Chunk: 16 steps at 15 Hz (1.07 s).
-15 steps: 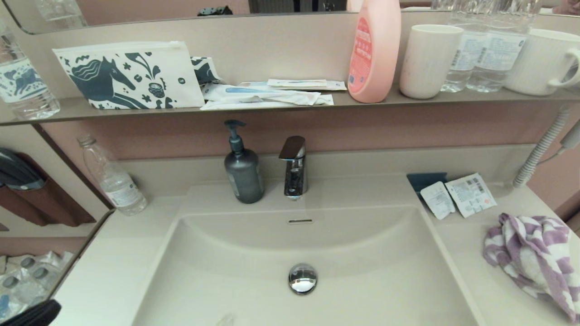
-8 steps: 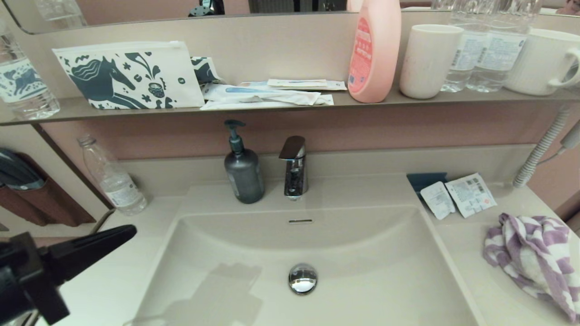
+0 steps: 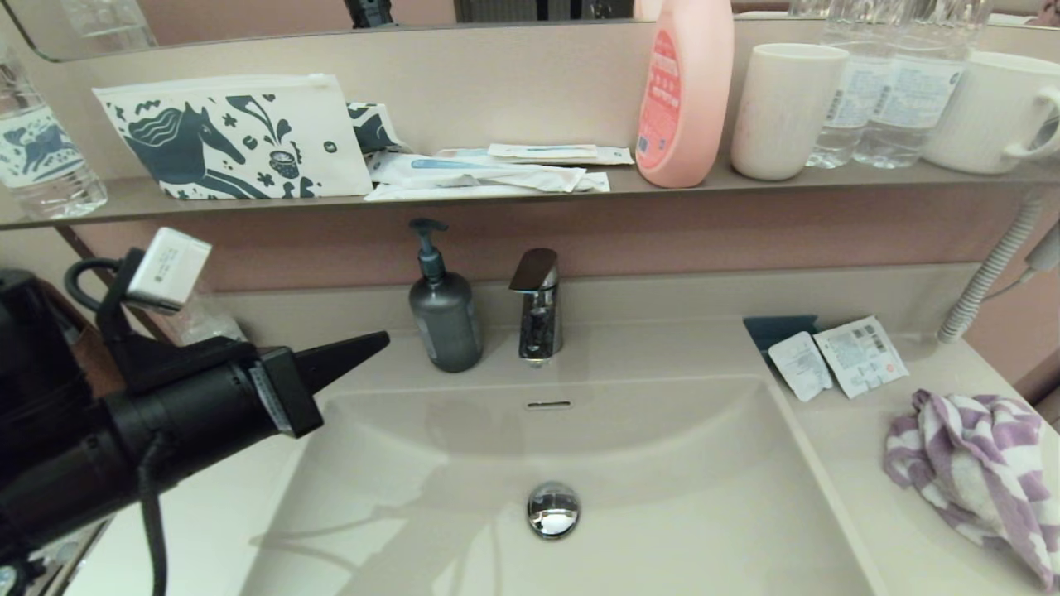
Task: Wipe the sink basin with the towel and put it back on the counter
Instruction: Turn on the faucet
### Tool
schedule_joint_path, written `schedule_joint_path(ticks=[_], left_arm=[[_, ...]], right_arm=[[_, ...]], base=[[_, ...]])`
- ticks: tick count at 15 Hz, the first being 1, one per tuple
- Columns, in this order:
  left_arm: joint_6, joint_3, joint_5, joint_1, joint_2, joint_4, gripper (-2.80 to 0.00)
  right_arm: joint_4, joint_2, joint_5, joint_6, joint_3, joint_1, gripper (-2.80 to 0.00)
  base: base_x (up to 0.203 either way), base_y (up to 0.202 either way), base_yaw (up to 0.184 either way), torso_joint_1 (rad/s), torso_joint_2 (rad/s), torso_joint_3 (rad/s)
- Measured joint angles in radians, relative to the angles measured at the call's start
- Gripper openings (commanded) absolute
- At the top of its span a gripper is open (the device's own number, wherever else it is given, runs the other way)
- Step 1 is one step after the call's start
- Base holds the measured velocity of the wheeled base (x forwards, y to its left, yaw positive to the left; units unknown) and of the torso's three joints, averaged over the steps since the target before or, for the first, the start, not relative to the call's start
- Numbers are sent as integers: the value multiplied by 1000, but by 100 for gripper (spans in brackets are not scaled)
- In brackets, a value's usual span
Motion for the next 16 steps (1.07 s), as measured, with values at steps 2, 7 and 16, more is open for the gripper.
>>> schedule_joint_path(ticks=[2, 7, 16], left_arm=[[2, -22, 4, -16, 78, -44, -280], [122, -58, 87, -44, 303, -244, -280], [256, -123, 287, -221, 482, -456, -280]], right_arm=[[0, 0, 0, 0, 0, 0, -280], [0, 0, 0, 0, 0, 0, -280], [0, 0, 0, 0, 0, 0, -280]], base=[[0, 0, 0, 0, 0, 0], [0, 0, 0, 0, 0, 0], [0, 0, 0, 0, 0, 0]])
